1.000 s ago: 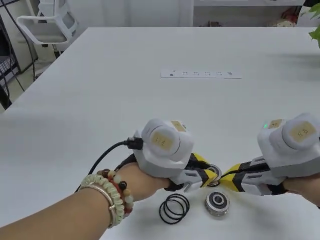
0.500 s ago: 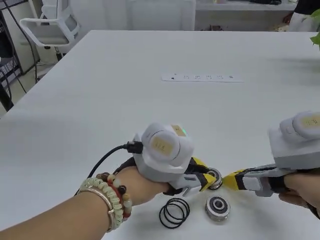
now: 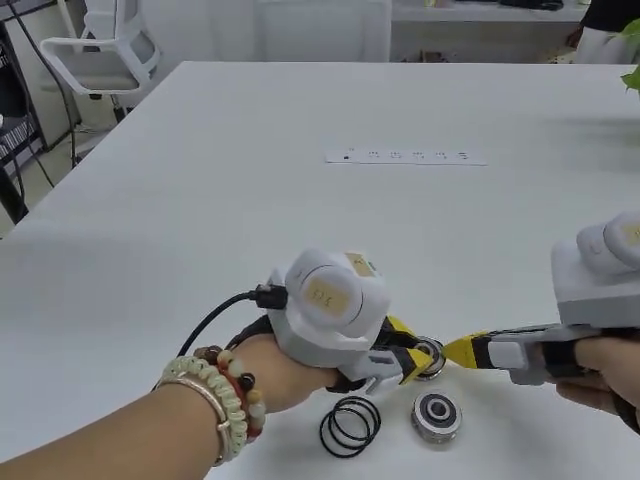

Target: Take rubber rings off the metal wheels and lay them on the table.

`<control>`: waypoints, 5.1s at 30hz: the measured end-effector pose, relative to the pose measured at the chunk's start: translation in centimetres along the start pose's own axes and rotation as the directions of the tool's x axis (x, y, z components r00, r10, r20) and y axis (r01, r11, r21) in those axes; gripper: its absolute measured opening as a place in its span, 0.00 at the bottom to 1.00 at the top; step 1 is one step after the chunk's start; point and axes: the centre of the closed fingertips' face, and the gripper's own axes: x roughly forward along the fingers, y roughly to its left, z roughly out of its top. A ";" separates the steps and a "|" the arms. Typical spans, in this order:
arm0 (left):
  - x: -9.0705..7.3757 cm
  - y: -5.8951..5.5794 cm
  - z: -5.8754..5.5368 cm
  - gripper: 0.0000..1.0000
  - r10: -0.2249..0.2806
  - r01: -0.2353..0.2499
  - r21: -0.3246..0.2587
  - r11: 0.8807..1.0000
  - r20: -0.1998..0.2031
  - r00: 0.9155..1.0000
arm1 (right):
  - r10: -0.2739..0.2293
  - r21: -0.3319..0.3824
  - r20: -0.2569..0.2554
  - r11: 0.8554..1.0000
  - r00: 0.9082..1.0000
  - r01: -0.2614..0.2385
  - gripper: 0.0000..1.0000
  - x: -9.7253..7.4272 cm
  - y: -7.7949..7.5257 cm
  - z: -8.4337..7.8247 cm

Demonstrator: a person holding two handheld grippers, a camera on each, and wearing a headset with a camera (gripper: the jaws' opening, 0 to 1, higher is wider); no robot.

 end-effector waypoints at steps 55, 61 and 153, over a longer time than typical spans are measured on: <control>-1.8 0.1 2.4 0.30 -0.029 0.028 0.081 0.996 0.013 0.999 | 0.010 0.055 0.075 0.998 0.997 -0.014 0.00 -0.5 0.7 1.9; -3.8 0.5 4.3 0.38 -0.021 0.015 0.134 0.991 0.043 0.999 | 0.027 0.062 0.101 0.997 0.994 -0.033 0.00 -0.8 1.3 2.6; -21.0 -0.9 -3.9 0.62 0.253 -0.250 -0.107 0.962 0.013 0.967 | 0.191 -0.035 -0.196 0.979 0.962 -0.202 0.00 3.4 8.3 -3.5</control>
